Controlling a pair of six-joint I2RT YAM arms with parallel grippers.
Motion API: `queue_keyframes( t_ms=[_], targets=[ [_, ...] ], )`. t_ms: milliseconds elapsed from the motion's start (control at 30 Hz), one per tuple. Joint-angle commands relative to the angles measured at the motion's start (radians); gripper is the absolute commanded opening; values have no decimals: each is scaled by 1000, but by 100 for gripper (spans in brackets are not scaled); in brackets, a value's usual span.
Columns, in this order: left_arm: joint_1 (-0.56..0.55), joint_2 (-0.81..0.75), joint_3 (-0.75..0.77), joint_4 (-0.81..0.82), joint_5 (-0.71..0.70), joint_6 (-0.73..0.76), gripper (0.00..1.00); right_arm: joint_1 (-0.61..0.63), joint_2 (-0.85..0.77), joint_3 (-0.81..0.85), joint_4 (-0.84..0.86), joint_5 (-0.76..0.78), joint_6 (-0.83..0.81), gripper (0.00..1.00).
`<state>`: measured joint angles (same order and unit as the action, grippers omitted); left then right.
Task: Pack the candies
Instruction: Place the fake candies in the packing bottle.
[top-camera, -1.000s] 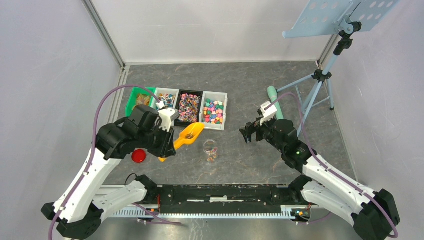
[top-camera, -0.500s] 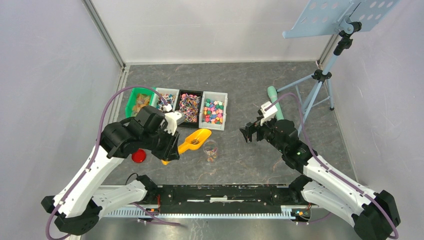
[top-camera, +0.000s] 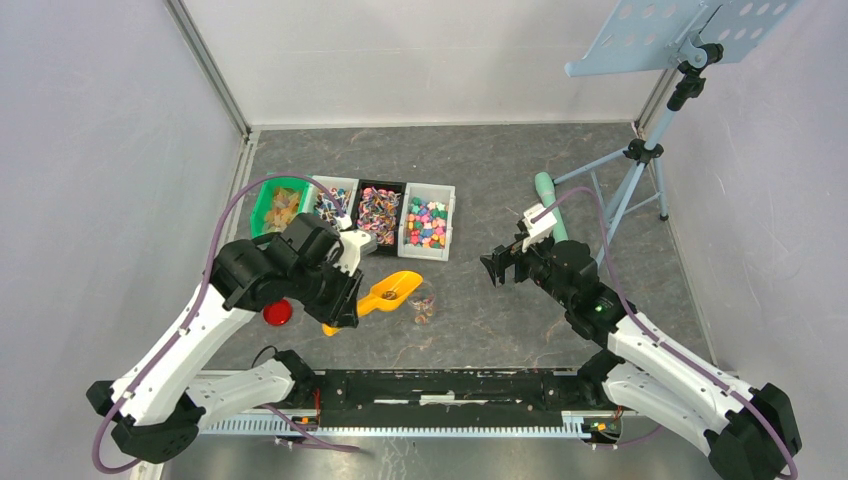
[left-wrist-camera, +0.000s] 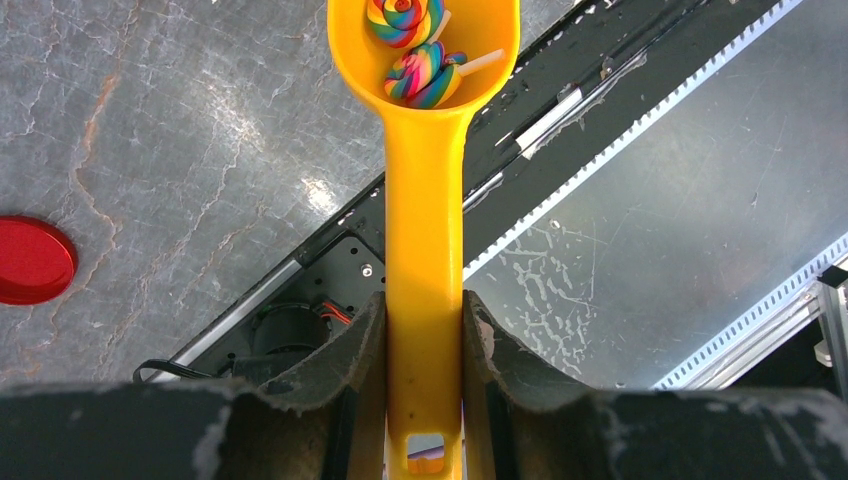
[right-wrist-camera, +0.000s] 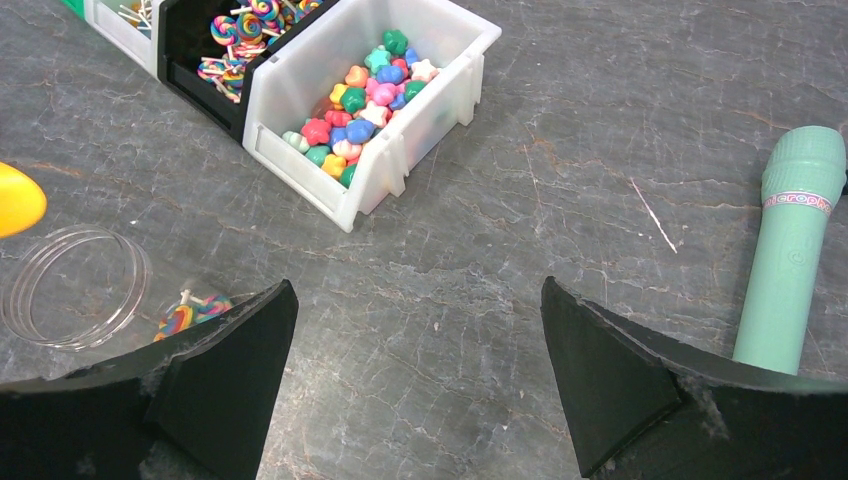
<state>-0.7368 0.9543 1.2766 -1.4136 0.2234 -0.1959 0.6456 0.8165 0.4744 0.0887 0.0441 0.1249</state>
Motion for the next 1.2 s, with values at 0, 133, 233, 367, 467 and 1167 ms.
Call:
queue_keyframes(
  t_ms=[0, 133, 233, 367, 467, 1167],
  targets=[
    [-10, 10, 24, -9, 37, 12, 2, -4, -21, -6, 24, 1, -13, 98],
    [-19, 21, 27, -16, 42, 7, 2, -3, -22, -11, 23, 2, -13, 98],
    [-30, 27, 27, -26, 42, 10, 2, -3, -22, -14, 25, 1, -11, 98],
    [-40, 39, 30, -37, 48, 15, 2, -4, -22, -20, 31, 0, -7, 98],
    [-49, 51, 46, -52, 47, 18, 2, -3, -19, -19, 29, -3, -3, 98],
    [-110, 179, 146, -129, -4, 28, 2, -3, -51, -47, 32, -6, 14, 98]
  ],
)
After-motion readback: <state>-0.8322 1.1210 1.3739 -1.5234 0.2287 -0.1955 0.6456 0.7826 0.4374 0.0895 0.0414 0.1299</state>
